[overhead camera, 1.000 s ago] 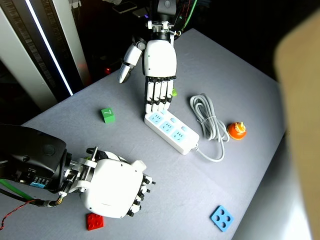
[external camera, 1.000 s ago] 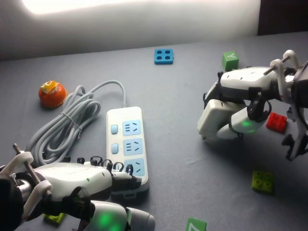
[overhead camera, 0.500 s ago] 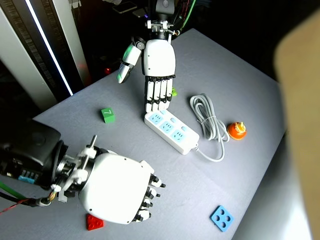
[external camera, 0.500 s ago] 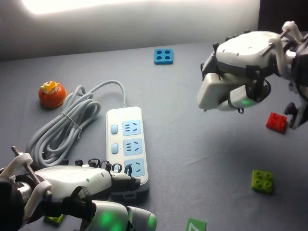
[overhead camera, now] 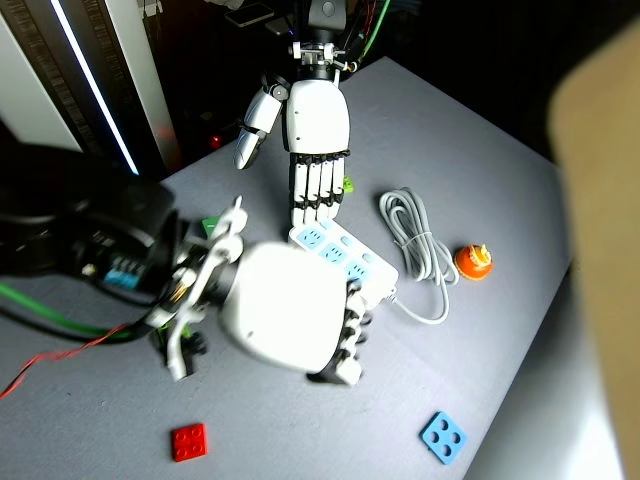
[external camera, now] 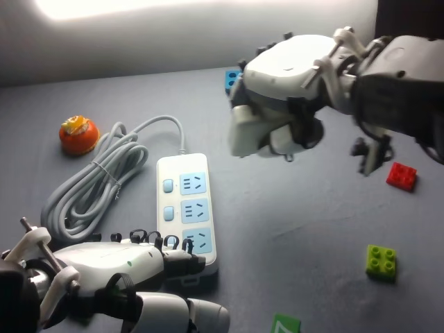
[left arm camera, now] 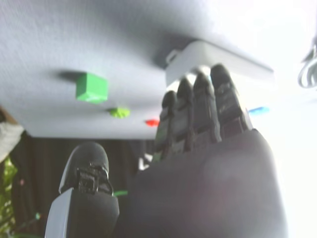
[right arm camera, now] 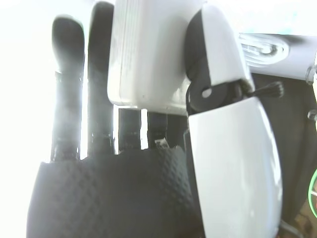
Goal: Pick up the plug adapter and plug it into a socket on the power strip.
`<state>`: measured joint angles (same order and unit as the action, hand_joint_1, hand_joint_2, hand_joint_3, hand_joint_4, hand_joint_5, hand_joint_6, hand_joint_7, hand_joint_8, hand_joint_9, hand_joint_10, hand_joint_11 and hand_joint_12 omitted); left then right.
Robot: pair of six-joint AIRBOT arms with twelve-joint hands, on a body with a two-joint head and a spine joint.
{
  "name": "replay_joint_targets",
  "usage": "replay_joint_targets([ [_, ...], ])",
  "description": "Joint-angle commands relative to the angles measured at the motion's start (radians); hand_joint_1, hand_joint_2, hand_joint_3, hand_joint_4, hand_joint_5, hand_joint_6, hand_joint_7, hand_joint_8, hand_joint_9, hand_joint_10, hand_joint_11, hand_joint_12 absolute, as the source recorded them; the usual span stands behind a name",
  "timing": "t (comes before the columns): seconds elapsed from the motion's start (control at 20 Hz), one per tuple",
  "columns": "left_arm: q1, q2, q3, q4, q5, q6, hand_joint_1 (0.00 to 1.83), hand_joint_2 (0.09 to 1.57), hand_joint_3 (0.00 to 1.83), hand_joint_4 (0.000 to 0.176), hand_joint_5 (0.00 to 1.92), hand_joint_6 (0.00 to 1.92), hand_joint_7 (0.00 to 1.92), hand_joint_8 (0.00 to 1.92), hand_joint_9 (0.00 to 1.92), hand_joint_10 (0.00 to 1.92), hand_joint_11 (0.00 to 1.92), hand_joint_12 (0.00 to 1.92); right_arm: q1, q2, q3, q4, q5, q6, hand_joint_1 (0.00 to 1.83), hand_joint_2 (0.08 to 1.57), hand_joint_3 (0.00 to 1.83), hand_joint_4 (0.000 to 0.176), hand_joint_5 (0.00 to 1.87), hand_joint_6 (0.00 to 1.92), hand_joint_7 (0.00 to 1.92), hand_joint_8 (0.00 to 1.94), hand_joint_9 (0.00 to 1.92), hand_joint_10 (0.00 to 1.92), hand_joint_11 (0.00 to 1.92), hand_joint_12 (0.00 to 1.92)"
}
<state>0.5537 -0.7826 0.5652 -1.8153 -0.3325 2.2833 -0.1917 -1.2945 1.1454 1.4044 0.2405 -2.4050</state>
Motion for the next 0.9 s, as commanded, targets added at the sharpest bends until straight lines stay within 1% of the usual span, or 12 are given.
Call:
replay_joint_targets([
  [0.0,0.009,-0.016,0.0,-0.012,0.032,-0.011,0.0,1.22,0.0,0.0,0.12,0.0,0.11,0.0,0.1,0.0,0.0,0.23,0.028,-0.002,0.001,-0.014,0.049,-0.002,1.25,1.13,0.0,0.0,0.86,0.99,1.04,1.1,0.93,1.02,0.7,1.47],
  [0.05,0.012,-0.019,-0.003,-0.012,0.032,-0.011,0.0,1.23,0.0,0.0,0.11,0.0,0.09,0.0,0.08,0.0,0.0,0.21,0.037,-0.014,0.001,-0.001,0.055,-0.007,1.25,1.13,0.0,0.0,0.88,0.97,1.03,1.11,0.93,1.01,0.72,1.45],
  [0.1,0.013,-0.022,-0.004,-0.012,0.032,-0.01,0.01,1.24,0.0,0.0,0.13,0.0,0.11,0.0,0.09,0.0,0.0,0.25,0.045,-0.024,0.002,0.022,0.059,-0.018,1.25,1.13,0.0,0.0,0.89,0.95,1.03,1.11,0.92,1.01,0.72,1.44],
  [0.2,0.017,-0.021,-0.005,-0.012,0.033,-0.007,0.0,1.23,0.0,0.0,0.12,0.0,0.12,0.0,0.09,0.0,0.0,0.26,0.059,-0.038,0.001,0.023,0.076,-0.031,1.26,1.12,0.0,0.0,0.91,0.91,1.05,1.07,0.93,1.0,0.68,1.47],
  [0.25,0.017,-0.022,-0.004,-0.012,0.034,-0.003,0.0,1.23,0.0,0.0,0.12,0.0,0.12,0.0,0.09,0.0,0.0,0.27,0.066,-0.04,0.001,0.023,0.072,-0.045,1.25,1.12,0.0,0.0,0.9,0.93,1.04,1.09,0.92,1.0,0.67,1.48],
  [0.3,0.018,-0.021,-0.004,-0.012,0.036,-0.002,0.0,1.23,0.0,0.0,0.11,0.0,0.1,0.0,0.08,0.0,0.0,0.22,0.073,-0.039,0.001,0.023,0.06,-0.053,1.25,1.13,0.0,0.0,0.9,0.94,1.03,1.11,0.91,1.02,0.67,1.47],
  [0.35,0.018,-0.02,-0.004,-0.012,0.038,0.001,0.0,1.23,0.0,0.0,0.11,0.0,0.1,0.0,0.08,0.0,0.0,0.23,0.078,-0.035,0.001,0.023,0.047,-0.056,1.25,1.14,0.0,0.0,0.87,0.98,1.02,1.14,0.9,1.06,0.68,1.49],
  [0.5,0.018,-0.019,-0.005,-0.012,0.049,0.018,0.0,1.24,0.0,0.0,0.14,0.01,0.13,0.01,0.1,0.0,0.0,0.27,0.079,-0.018,-0.008,0.023,0.02,-0.054,1.25,1.14,0.0,0.0,0.87,0.97,1.01,1.15,0.91,1.04,0.71,1.45],
  [0.65,0.022,-0.014,-0.008,-0.012,0.054,0.026,0.0,1.23,0.0,0.0,0.13,0.0,0.11,0.01,0.1,0.0,0.0,0.28,0.07,0.003,-0.056,0.023,0.02,-0.042,1.24,1.13,0.0,0.0,0.9,0.93,1.01,1.14,0.89,1.02,0.68,1.45],
  [0.7,0.023,-0.014,-0.009,-0.012,0.054,0.029,0.0,1.23,0.0,0.0,0.14,0.0,0.13,0.0,0.11,0.0,0.0,0.33,0.069,0.007,-0.075,0.023,0.023,-0.045,1.25,1.14,0.0,0.0,0.88,0.96,1.01,1.14,0.89,1.03,0.66,1.47],
  [0.8,0.027,-0.011,-0.012,-0.012,0.06,0.031,0.0,1.22,0.0,0.0,0.12,0.0,0.11,0.0,0.1,0.0,0.0,0.29,0.074,0.008,-0.103,0.023,0.055,-0.066,1.25,1.14,0.0,0.0,0.87,0.97,1.02,1.15,0.9,1.04,0.71,1.47],
  [0.85,0.028,-0.011,-0.014,-0.012,0.068,0.041,0.0,1.22,0.0,0.0,0.12,0.0,0.1,0.0,0.09,0.0,0.0,0.28,0.08,0.007,-0.114,0.023,0.083,-0.078,1.24,1.15,0.0,0.0,0.83,1.03,0.99,1.18,0.87,1.07,0.65,1.51],
])
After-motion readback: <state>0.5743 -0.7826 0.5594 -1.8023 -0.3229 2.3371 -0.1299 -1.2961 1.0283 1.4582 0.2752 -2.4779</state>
